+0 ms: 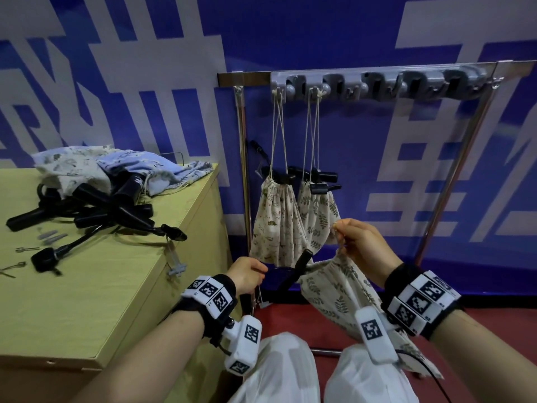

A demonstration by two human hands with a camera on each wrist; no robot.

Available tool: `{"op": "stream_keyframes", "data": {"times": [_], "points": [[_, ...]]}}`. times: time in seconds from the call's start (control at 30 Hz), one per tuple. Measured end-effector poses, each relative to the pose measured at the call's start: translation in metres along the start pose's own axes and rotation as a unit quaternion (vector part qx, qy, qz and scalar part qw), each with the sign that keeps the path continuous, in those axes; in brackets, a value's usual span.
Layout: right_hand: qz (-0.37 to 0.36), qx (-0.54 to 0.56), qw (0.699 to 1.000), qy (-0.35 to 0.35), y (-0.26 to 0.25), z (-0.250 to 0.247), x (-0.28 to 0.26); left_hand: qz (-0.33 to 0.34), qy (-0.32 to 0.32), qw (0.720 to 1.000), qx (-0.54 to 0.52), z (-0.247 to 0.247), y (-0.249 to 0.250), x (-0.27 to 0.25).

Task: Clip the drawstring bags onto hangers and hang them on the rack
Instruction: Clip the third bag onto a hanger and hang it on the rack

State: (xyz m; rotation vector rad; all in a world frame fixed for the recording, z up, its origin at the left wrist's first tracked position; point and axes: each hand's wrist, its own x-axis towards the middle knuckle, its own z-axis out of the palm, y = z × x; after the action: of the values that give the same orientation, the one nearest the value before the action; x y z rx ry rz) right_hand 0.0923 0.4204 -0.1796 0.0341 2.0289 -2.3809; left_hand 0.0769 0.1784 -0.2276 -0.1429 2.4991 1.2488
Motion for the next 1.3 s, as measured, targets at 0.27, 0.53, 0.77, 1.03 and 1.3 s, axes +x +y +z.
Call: {"op": "stream_keyframes", "data": {"times": [0.27, 0.53, 0.77, 1.03, 1.3], "points": [[-0.021, 0.036, 0.999, -0.008, -0.023, 0.015, -0.005, 0.041, 0.064, 0.997, -0.018, -0.012, 0.004, 0.012], [-0.035, 0.106, 0.994, 0.005, -0.043, 0.034, -0.005, -0.004, 0.015, 1.0, 0.007, -0.014, -0.014, 0.006], [-0.031, 0.106, 0.994, 0.015, -0.031, 0.034, -0.005, -0.057, -0.068, 0.988, -0.128, -0.014, -0.025, -0.004], [-0.033, 0.067, 0.99, 0.119, -0.017, -0.001, -0.001, 0.035, 0.007, 0.995, 0.093, -0.026, -0.02, -0.006], [0.02, 0.128, 0.972, 0.197, 0.011, -0.038, 0.007, -0.032, 0.018, 0.985, -0.17, -0.03, 0.004, -0.017]]}}
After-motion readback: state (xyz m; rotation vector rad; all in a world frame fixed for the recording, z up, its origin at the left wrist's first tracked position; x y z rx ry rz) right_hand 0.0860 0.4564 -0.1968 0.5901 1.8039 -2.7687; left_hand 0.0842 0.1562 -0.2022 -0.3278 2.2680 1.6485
